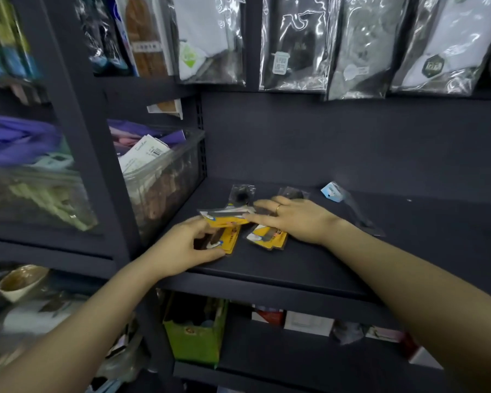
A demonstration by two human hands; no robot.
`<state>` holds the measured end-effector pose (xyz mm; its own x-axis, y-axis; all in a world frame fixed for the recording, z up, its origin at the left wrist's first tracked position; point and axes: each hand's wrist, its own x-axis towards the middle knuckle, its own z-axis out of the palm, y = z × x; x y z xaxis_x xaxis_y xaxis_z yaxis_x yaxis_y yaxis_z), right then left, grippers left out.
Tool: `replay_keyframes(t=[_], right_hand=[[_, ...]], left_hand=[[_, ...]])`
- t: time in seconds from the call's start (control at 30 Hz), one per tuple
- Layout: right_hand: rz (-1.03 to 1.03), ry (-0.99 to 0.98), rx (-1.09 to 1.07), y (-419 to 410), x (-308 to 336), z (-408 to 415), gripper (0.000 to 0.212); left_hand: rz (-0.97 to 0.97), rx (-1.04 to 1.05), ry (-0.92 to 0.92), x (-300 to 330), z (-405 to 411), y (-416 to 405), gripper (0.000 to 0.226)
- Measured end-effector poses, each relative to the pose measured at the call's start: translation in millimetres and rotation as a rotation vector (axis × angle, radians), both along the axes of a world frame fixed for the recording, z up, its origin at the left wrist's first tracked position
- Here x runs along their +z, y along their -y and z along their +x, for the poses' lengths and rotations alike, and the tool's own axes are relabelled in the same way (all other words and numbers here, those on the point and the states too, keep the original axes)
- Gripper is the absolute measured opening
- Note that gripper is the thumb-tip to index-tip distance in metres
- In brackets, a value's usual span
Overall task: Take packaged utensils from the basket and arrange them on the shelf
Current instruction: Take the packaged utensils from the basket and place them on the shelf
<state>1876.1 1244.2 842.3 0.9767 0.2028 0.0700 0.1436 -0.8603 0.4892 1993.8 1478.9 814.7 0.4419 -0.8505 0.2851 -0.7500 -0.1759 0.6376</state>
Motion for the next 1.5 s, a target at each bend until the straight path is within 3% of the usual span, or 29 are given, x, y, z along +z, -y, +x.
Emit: replay_keyframes(t=[0.2,0.3,0.33,0.4,0.47,0.7,0.83,1.0,1.13,1.23,1.37,1.5], right_hand=[[0.337,-0.153,-0.155,4,16,-7,0.104],[0.49,0.01,-0.28,20,8,-27,0.079],[0.496,0.073,-0.366,27,4,-34,0.069],[0.518,0.136,-0.605,39,-3,-48,0.061],[0.578,0.1,-0.803,48,-10,-58,0.058],[0.603,0.061,-0.936,55,-16,-72,0.05],[0.606,0.107,-0.991,64,-20,-76,0.053],[0.496,0.218,-0.876,53,-15,-69,0.048],[0.626,0.458,-0.486,-8,-11,-69,0.03],[0.735,0.463,-0.201,-63,-19,-78,0.029],[0.774,0.316,0.0,-139,-46,-89,0.031],[0.889,0.039,-0.056,-205,-120,-81,0.034]], left_hand=[[-0.179,-0.103,0.227,17,-34,-5,0.03],[-0.243,0.01,0.388,29,-37,11,0.029],[-0.171,0.05,0.396,31,-35,19,0.042],[0.151,0.085,0.377,24,-33,35,0.081],[0.436,0.046,0.395,14,-38,48,0.095],[0.639,0.036,0.413,11,-62,83,0.063],[0.632,0.154,0.392,5,-52,96,0.065],[0.552,0.218,0.383,7,-31,99,0.061],[0.07,0.162,0.479,10,-46,60,0.055],[-0.165,0.085,0.53,-1,-66,2,0.04],[-0.127,-0.004,0.452,-43,-82,-83,0.028],[0.099,-0.016,0.233,-121,-75,-164,0.027]])
